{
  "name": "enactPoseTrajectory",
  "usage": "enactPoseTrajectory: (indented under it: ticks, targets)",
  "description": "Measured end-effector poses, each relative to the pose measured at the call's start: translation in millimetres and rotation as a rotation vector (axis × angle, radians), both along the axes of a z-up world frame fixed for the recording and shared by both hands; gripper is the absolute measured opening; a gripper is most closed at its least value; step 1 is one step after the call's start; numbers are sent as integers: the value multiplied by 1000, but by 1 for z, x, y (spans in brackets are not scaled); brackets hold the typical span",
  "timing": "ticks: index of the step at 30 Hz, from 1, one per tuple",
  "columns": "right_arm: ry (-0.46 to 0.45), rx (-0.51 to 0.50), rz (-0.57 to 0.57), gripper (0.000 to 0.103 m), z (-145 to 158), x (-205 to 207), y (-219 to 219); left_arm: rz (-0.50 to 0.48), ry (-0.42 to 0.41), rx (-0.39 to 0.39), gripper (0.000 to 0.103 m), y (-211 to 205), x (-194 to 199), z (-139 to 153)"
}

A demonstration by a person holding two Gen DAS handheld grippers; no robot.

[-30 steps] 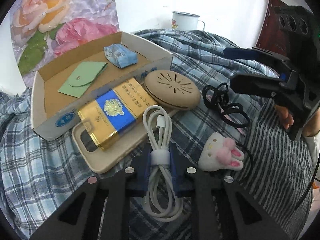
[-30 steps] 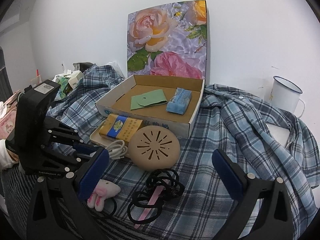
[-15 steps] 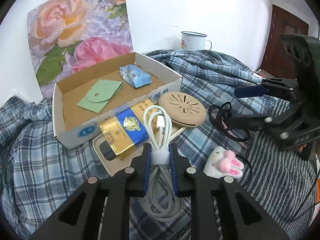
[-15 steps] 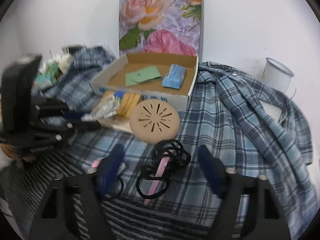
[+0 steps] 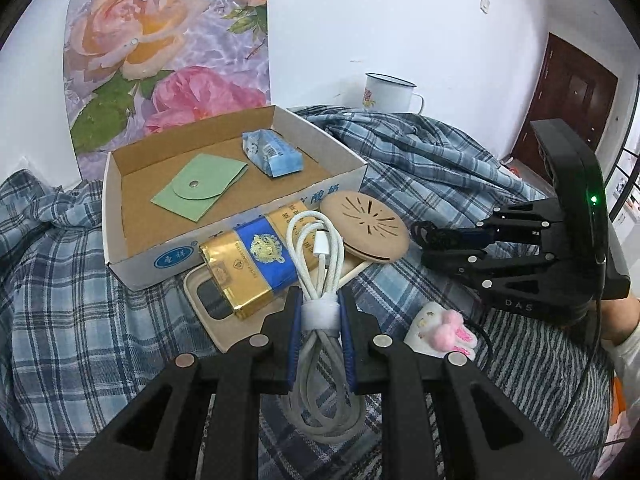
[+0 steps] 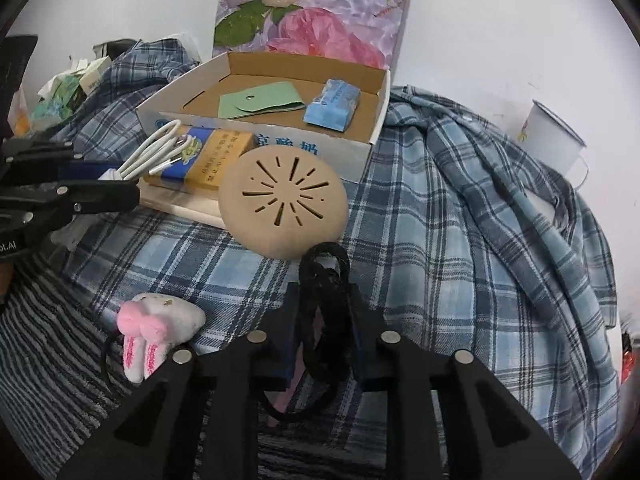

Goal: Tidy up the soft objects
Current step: 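Lift the white cable with the left tool while the right tool lifts the scissors toward the box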

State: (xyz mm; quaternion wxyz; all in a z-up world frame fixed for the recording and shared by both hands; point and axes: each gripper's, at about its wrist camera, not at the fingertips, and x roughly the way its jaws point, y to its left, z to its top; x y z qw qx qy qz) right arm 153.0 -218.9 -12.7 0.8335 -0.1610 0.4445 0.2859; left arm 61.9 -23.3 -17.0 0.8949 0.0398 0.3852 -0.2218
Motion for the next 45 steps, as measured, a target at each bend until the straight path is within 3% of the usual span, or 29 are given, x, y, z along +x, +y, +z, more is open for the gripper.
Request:
enactPoseTrajectory:
  ticks: [3, 8, 16, 24, 27, 31, 38, 41, 45]
  targets:
    - [-27, 22, -9, 11, 5, -3, -2, -16, -9, -2, 19, -2, -2, 2]
    - [-91, 71, -31, 11, 18, -8, -11, -54, -40, 2, 19, -7, -9, 6]
    - [-135, 115, -42, 11, 27, -10, -14, -36, -51, -50, 19, 3, -9, 12]
    - [-187, 289, -15, 11, 65, -3, -16, -25, -35, -70, 19, 12, -1, 32]
    - [-217, 341, 12, 11, 87, 3, -16, -6, -37, -59, 19, 18, 8, 53]
    - [-259, 387, 50, 11, 118, 13, -16, 60, -152, -22, 19, 22, 12, 98]
    - [-342, 445, 109, 11, 173, 30, -21, 92, -286, -8, 19, 19, 14, 165]
    - [-377, 459, 142, 11, 196, 33, -21, 118, -325, -32, 19, 24, 15, 185]
    - [-418, 482, 179, 11, 221, 32, -17, 170, -388, -7, 19, 28, 18, 202]
